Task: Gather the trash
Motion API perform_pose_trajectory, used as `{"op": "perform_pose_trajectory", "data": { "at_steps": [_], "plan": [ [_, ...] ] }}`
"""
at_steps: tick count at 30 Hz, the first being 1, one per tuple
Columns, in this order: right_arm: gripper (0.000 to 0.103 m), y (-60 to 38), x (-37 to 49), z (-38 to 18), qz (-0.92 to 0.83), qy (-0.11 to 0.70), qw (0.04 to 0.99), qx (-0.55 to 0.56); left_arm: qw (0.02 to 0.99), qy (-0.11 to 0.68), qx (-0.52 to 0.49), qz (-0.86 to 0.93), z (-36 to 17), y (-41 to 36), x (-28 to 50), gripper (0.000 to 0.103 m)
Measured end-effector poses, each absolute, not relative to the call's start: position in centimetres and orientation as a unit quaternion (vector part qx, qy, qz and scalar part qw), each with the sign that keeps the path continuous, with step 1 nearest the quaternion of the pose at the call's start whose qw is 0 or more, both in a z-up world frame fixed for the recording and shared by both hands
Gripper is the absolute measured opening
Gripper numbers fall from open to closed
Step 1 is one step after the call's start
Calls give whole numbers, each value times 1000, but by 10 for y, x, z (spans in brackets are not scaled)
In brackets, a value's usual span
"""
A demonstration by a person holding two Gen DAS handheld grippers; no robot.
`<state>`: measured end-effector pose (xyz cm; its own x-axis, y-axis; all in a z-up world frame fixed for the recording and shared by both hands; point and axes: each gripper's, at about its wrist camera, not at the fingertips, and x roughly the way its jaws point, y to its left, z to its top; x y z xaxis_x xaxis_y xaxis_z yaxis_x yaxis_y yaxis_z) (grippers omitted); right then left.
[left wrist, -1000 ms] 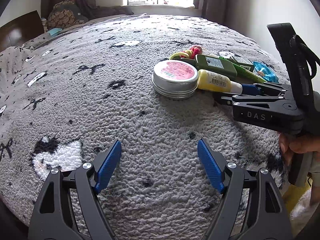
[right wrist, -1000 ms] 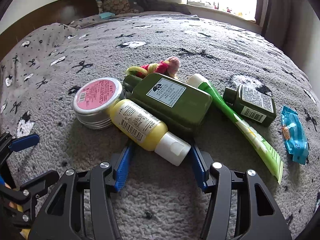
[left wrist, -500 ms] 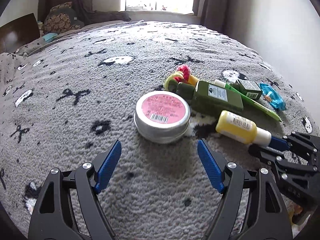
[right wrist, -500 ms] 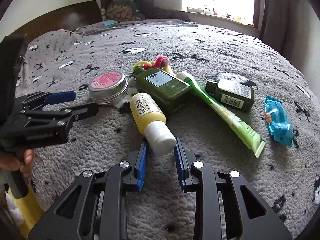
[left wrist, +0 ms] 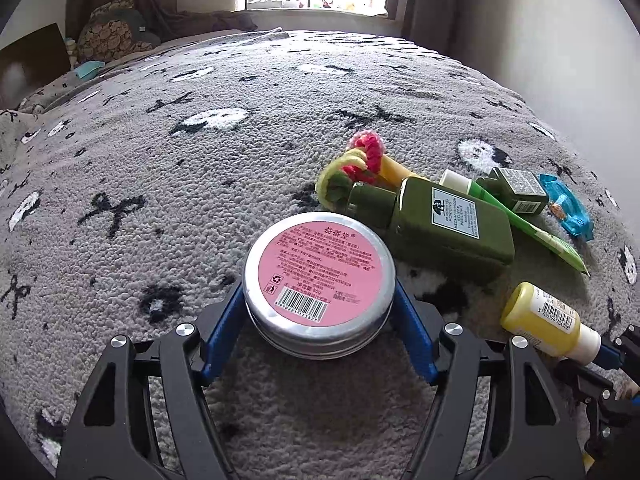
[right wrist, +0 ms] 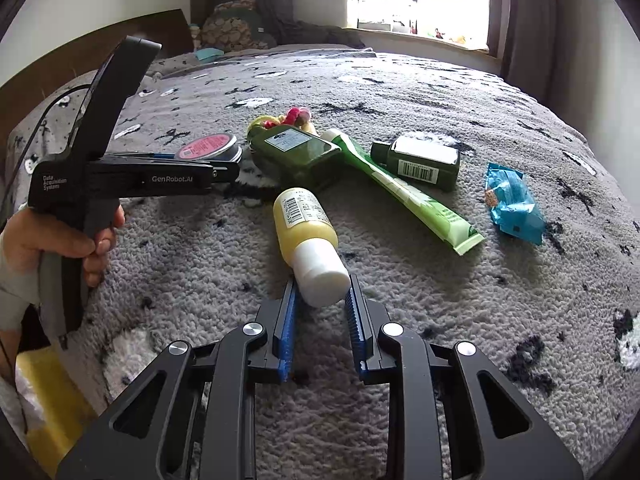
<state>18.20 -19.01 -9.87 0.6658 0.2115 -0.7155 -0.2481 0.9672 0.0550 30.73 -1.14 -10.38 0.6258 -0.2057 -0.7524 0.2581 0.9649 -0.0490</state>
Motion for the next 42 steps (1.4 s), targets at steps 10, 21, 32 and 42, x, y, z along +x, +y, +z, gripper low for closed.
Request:
{"op": "perform_pose_trajectory", "data": {
  "at_steps": [10, 21, 32, 42],
  "plan": [
    [22, -199, 139, -73, 113, 357, 927, -30, 909, 385, 55, -152, -84, -19, 239, 67],
    [1, -213, 70, -42, 110, 324, 939, -31, 922, 340, 63, -175, -46, -20, 138, 67],
    [1, -216, 38, -39, 129, 322, 938, -11, 918, 344, 38, -195, -55, -14, 74, 67],
    [1, -210, 14, -51, 148, 341, 928, -7, 907, 364, 28, -211, -79, -5, 34, 67]
  ]
}}
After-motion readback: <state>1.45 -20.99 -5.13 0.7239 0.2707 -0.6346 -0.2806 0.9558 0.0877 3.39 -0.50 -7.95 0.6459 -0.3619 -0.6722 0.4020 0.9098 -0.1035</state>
